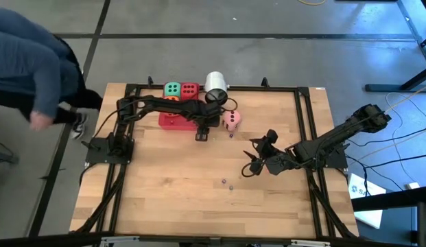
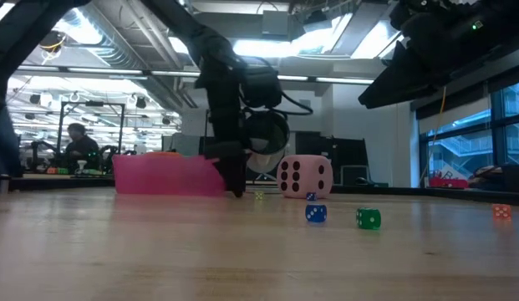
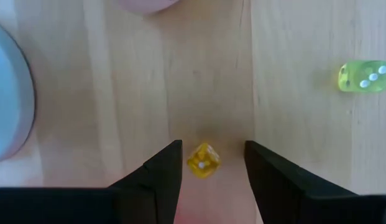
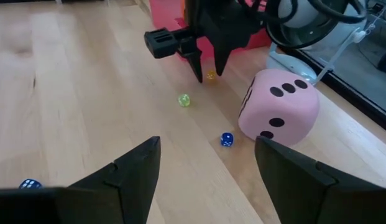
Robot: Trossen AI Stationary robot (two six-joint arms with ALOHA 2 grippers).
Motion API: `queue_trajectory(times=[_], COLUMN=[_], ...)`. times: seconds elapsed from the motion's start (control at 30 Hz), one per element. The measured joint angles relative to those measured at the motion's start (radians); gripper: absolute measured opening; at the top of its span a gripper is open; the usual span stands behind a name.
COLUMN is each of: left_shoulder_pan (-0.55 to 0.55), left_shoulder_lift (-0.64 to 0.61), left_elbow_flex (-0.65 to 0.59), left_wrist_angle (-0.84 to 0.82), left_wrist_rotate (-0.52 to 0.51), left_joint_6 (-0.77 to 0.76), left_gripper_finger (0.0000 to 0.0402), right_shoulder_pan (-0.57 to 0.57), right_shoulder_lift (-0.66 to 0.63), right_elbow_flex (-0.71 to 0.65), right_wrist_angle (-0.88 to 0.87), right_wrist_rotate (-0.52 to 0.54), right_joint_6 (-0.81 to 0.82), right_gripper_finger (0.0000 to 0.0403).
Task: Pick & Place Dice
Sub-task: Put the small yellow dice into the red bin
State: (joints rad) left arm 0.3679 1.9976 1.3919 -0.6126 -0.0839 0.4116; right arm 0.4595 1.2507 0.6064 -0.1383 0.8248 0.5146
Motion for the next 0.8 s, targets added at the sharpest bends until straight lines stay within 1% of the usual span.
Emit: queue_trajectory(times=[0.1, 0.2, 0.57, 0.67, 0.8], left_shoulder_pan=[0.000, 0.000, -0.001, 0.000, 0.000], left_shoulder_lift=[0.003, 0.003, 0.003, 0.002, 0.002], left_elbow_flex=[0.011, 0.011, 0.011, 0.011, 0.016], left_wrist_angle=[-0.021, -0.035, -0.059, -0.053, -0.051], left_wrist_rotate=[0.001, 0.001, 0.006, 0.025, 0.043], left_joint_6=[-0.003, -0.007, -0.007, -0.007, -0.006], left_gripper_finger=[0.0170, 0.0157, 0.0065, 0.0039, 0.0019], right_shoulder_pan=[0.000, 0.000, 0.000, 0.000, 0.000], right_shoulder_lift=[0.000, 0.000, 0.000, 0.000, 0.000], right_elbow_flex=[0.000, 0.000, 0.000, 0.000, 0.000], right_wrist_angle=[0.001, 0.001, 0.003, 0.003, 0.003], right_wrist_rotate=[-0.003, -0.003, -0.003, -0.003, -0.003], right_joint_6=[0.000, -0.003, -0.006, -0.006, -0.006], right_gripper_finger=[0.0261, 0.0261, 0.0261, 0.0261, 0.0261])
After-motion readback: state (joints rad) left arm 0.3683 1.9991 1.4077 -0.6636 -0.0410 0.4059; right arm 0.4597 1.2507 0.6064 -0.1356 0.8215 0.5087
